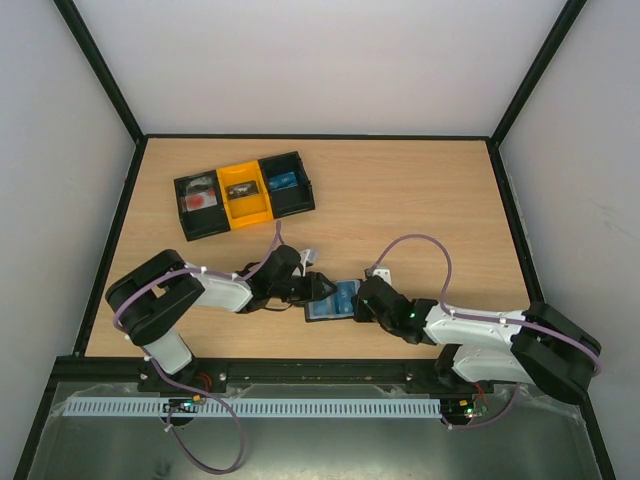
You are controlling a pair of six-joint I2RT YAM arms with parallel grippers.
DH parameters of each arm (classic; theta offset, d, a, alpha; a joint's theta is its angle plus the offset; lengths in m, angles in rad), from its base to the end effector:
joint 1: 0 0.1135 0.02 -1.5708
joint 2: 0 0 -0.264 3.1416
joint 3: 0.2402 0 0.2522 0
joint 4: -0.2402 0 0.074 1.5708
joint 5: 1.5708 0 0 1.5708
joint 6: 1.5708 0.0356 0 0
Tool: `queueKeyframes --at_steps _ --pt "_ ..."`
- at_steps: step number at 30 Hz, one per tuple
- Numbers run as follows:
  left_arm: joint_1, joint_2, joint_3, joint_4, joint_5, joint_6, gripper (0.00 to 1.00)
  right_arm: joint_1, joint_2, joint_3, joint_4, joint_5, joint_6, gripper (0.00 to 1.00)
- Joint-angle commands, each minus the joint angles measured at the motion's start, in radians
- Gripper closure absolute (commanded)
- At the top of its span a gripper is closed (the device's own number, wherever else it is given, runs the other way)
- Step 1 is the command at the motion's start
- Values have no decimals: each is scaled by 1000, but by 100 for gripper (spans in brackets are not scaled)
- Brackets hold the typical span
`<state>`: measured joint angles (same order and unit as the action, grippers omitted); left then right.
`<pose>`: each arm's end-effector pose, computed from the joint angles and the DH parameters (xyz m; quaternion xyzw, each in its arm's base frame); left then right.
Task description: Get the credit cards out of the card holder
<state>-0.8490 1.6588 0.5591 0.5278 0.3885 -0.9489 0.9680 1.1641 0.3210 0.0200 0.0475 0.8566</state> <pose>0.1866 -0.2324 0.1275 0.0493 0.8649 -0.4733 0.1599 0.1135 0.1620 0.1326 -0.0431 0.9297 0.2752 0.2409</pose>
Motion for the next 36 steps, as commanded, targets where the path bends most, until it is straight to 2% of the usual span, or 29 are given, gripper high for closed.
queueKeyframes --at_steps 1,9,20,36 --pt "-10 17 4 8 -13 10 55 -5 11 -42 52 -2 25 83" --pt "-29 41 19 13 -16 5 58 -5 -9 -54 46 -5 33 87" --pt "-33 40 23 14 -32 -5 60 -6 -160 -6 -55 10 35 83" --pt "-37 67 26 28 -29 -13 62 -5 -60 -19 35 -20 27 86"
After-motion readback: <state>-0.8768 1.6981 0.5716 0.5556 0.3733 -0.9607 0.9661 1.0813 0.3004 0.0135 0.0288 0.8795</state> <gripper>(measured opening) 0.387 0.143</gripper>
